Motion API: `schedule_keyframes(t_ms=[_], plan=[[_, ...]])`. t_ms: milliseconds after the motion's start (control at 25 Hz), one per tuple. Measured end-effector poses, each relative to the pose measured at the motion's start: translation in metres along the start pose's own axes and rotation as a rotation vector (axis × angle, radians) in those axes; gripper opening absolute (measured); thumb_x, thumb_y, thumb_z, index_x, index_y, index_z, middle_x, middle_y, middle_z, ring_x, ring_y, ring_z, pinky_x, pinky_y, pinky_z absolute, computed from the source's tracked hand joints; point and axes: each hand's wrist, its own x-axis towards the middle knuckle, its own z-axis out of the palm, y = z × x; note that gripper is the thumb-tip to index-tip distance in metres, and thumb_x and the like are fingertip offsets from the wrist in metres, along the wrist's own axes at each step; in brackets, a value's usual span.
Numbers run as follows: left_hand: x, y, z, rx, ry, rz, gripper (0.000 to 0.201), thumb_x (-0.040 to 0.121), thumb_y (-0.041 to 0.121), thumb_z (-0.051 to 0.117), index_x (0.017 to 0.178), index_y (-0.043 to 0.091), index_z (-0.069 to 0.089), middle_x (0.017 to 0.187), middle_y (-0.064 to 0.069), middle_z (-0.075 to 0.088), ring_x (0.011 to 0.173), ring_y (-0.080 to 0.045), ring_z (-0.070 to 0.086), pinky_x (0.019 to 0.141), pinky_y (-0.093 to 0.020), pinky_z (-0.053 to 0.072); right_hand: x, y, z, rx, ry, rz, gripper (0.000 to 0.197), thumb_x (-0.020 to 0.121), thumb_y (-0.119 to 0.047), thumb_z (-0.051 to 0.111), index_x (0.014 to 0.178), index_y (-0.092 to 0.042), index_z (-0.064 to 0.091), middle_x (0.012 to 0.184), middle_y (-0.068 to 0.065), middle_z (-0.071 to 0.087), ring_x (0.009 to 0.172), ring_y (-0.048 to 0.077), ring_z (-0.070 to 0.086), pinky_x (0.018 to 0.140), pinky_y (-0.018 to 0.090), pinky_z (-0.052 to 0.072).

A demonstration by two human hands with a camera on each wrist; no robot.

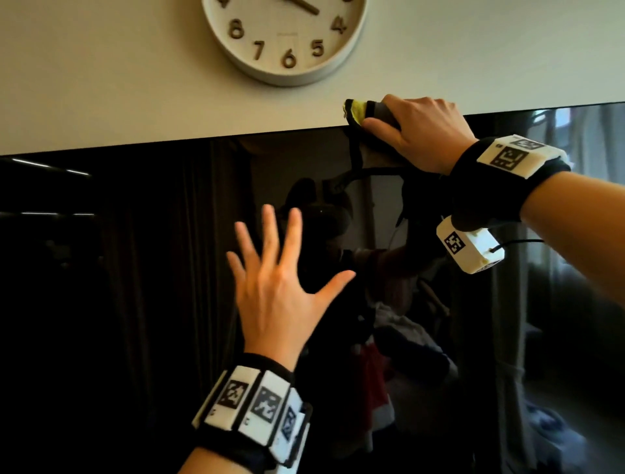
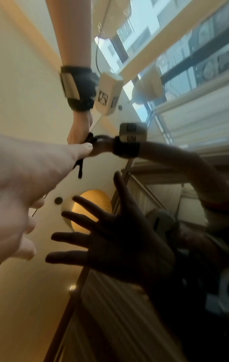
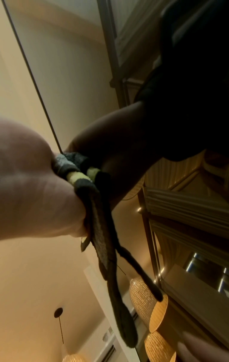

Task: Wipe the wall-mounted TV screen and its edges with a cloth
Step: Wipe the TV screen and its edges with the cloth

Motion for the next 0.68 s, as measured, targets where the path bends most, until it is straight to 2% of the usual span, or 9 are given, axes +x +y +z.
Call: schedule_keyframes(t_ms=[160,280,440,560,680], plan=[[0.009,0.068,0.023,-0.009,-0.053,0.075,0.103,0.073,0.088,0.039,0.153,0.025,0.024,0.16,-0.009,0.02,0.143,-0.051,0.01,0.109,-0.068,0.022,-0.011,0.031,-0.004,-0.005,0.002,0.028,0.05,0.095,-0.059,0.029,0.096,-0.012,0.047,0.079,0.005,0.05,0.067,0.025,0.044,0.066,0.034,0.032],[0.006,0.099,0.04,0.056,-0.07,0.047,0.108,0.07,0.091,0.035,0.154,0.026,0.017,0.162,-0.011,0.013,0.141,-0.056,0.003,0.105,-0.074,0.014,-0.02,0.057,-0.009,0.004,-0.001,0.047,0.05,0.095,-0.058,0.03,0.097,-0.011,0.048,0.08,0.005,0.05,0.068,0.025,0.045,0.066,0.034,0.033],[0.003,0.104,0.049,0.111,-0.049,0.015,0.107,0.07,0.086,0.046,0.154,0.027,0.018,0.161,-0.012,0.015,0.141,-0.056,0.01,0.104,-0.076,0.02,-0.032,0.094,-0.015,0.002,-0.002,0.047,0.05,0.095,-0.058,0.031,0.096,-0.011,0.048,0.079,0.004,0.05,0.067,0.025,0.044,0.065,0.034,0.032],[0.005,0.104,0.048,0.155,-0.043,0.005,0.103,0.071,0.086,0.044,0.153,0.028,0.023,0.16,-0.012,0.021,0.14,-0.055,0.016,0.103,-0.074,0.023,-0.042,0.127,-0.02,0.001,-0.006,0.051,0.047,0.096,-0.057,0.032,0.094,-0.012,0.046,0.078,0.005,0.049,0.066,0.025,0.043,0.064,0.033,0.029],[0.006,0.115,0.046,0.091,-0.024,-0.061,0.101,0.072,0.086,0.041,0.152,0.026,0.028,0.159,-0.013,0.023,0.14,-0.055,0.015,0.104,-0.074,0.022,-0.053,0.155,-0.024,0.011,-0.008,0.042,0.048,0.096,-0.057,0.031,0.095,-0.012,0.046,0.078,0.005,0.05,0.066,0.025,0.044,0.064,0.033,0.03]])
